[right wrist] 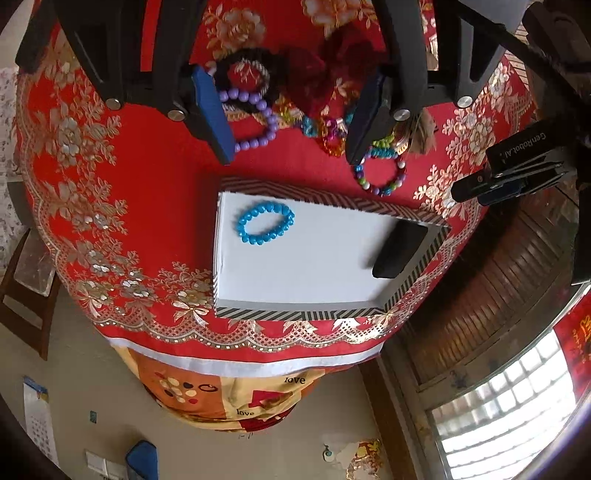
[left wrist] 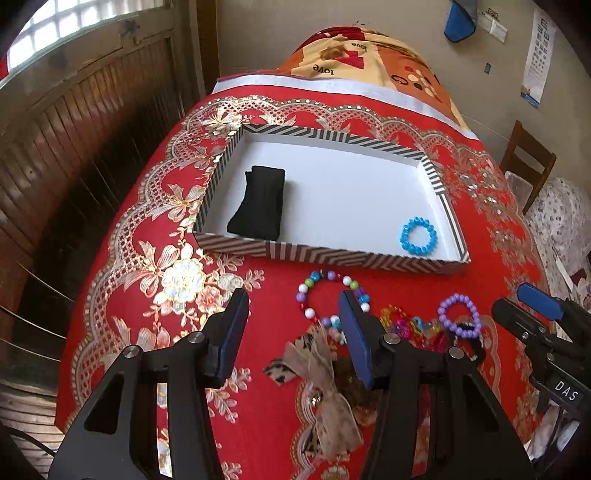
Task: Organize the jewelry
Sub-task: 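Withdraw both open tools from the tray back to the remaining jewelry, then grasp the beige bow with the left tool while the right tool grasps the purple bracelet, then carry the bow and purple bracelet into the tray and open both tools, then withdraw both open tools from the tray back to the remaining jewelry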
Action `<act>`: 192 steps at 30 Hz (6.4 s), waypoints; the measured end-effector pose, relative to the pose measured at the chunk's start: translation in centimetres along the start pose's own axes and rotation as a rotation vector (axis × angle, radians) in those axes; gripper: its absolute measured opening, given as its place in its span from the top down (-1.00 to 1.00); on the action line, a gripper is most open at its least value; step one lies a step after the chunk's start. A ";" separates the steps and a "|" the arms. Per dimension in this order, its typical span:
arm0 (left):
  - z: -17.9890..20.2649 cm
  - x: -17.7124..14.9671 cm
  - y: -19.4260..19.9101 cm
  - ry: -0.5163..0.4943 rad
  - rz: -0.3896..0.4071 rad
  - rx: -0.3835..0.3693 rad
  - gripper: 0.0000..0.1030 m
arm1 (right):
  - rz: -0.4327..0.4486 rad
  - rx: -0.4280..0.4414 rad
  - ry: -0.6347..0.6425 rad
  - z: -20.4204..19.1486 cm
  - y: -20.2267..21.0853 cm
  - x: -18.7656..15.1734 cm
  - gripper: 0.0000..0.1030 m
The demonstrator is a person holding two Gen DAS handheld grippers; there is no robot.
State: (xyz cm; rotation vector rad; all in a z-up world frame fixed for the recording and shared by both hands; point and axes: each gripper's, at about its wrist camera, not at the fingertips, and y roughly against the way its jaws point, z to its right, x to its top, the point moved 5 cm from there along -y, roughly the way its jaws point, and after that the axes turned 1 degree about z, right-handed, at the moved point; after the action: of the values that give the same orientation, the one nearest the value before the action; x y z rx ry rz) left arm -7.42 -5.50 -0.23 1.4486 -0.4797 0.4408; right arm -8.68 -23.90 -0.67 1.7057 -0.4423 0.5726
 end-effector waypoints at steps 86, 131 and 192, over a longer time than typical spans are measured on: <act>0.3 2.6 2.2 0.037 -0.041 -0.209 0.70 | 0.091 0.100 0.023 6.5 2.2 2.1 0.83; -3.1 19.4 -17.6 0.060 -0.117 -0.087 0.70 | -0.049 0.112 0.074 3.2 -16.0 16.4 0.83; 0.1 4.3 -3.8 -0.015 -0.012 0.077 0.02 | -0.010 0.009 -0.016 3.8 -3.0 2.6 0.15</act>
State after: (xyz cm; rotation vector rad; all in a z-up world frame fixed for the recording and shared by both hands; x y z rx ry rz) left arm -1.74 -5.88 -0.92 1.5293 -0.4706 0.4431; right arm -4.34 -27.01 -2.09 1.7213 -0.4426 0.5551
